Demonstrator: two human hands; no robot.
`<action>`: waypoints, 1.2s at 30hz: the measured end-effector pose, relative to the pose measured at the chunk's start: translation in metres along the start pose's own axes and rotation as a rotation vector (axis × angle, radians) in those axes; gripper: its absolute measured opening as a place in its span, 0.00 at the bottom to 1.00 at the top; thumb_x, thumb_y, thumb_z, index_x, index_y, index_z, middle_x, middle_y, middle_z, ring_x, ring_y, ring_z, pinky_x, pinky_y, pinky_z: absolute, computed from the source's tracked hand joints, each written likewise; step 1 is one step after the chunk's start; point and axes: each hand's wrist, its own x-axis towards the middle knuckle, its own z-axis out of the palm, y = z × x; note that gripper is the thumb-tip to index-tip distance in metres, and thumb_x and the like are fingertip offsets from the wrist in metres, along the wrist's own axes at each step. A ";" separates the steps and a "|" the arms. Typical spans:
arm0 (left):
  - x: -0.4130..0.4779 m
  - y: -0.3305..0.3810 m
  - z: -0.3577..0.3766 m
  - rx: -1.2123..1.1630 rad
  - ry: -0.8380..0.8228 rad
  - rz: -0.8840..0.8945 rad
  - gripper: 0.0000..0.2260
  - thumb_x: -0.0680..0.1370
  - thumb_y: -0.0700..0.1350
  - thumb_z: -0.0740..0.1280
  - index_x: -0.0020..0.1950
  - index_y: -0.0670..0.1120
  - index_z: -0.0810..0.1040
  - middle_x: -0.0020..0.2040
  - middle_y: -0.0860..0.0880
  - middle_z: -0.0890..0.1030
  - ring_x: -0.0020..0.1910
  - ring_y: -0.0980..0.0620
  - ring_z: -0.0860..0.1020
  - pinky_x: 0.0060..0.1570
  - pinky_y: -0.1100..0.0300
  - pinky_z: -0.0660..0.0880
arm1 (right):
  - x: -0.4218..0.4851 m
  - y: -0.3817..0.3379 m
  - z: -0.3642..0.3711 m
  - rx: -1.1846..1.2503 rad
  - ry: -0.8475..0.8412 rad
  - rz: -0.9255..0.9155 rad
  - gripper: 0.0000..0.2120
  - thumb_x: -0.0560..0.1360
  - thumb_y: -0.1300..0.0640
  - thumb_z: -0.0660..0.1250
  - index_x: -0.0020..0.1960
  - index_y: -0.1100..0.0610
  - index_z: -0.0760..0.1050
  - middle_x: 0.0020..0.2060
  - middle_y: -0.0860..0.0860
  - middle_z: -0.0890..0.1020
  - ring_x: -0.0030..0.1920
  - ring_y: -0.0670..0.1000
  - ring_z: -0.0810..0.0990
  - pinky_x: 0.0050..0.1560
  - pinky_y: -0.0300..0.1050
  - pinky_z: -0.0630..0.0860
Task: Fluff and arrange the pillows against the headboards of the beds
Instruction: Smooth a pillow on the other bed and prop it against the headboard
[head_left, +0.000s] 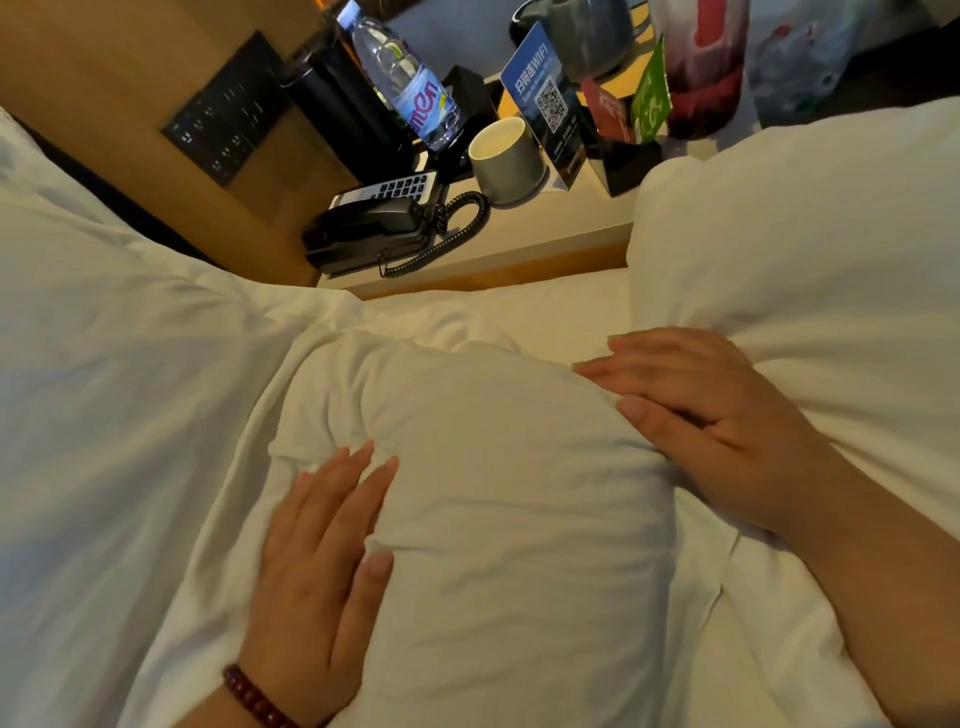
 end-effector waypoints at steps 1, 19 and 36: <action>0.006 0.001 -0.006 0.002 0.030 -0.011 0.23 0.83 0.56 0.49 0.71 0.46 0.69 0.70 0.46 0.72 0.69 0.45 0.70 0.68 0.44 0.63 | -0.002 0.001 0.000 0.002 -0.001 -0.005 0.17 0.81 0.45 0.55 0.64 0.43 0.77 0.61 0.34 0.77 0.69 0.40 0.69 0.72 0.46 0.59; 0.057 0.024 -0.031 0.039 -0.172 -0.097 0.22 0.79 0.59 0.49 0.73 0.60 0.60 0.76 0.56 0.63 0.75 0.54 0.59 0.74 0.47 0.57 | -0.005 -0.004 0.001 0.011 0.040 -0.007 0.17 0.82 0.47 0.53 0.65 0.42 0.75 0.61 0.34 0.77 0.66 0.38 0.71 0.72 0.48 0.60; 0.227 0.001 0.004 0.178 -0.754 -0.159 0.16 0.75 0.64 0.64 0.62 0.64 0.77 0.56 0.64 0.77 0.54 0.59 0.74 0.58 0.61 0.64 | -0.008 -0.007 -0.001 0.035 0.012 0.015 0.16 0.80 0.45 0.55 0.63 0.42 0.77 0.61 0.34 0.77 0.68 0.39 0.69 0.74 0.45 0.55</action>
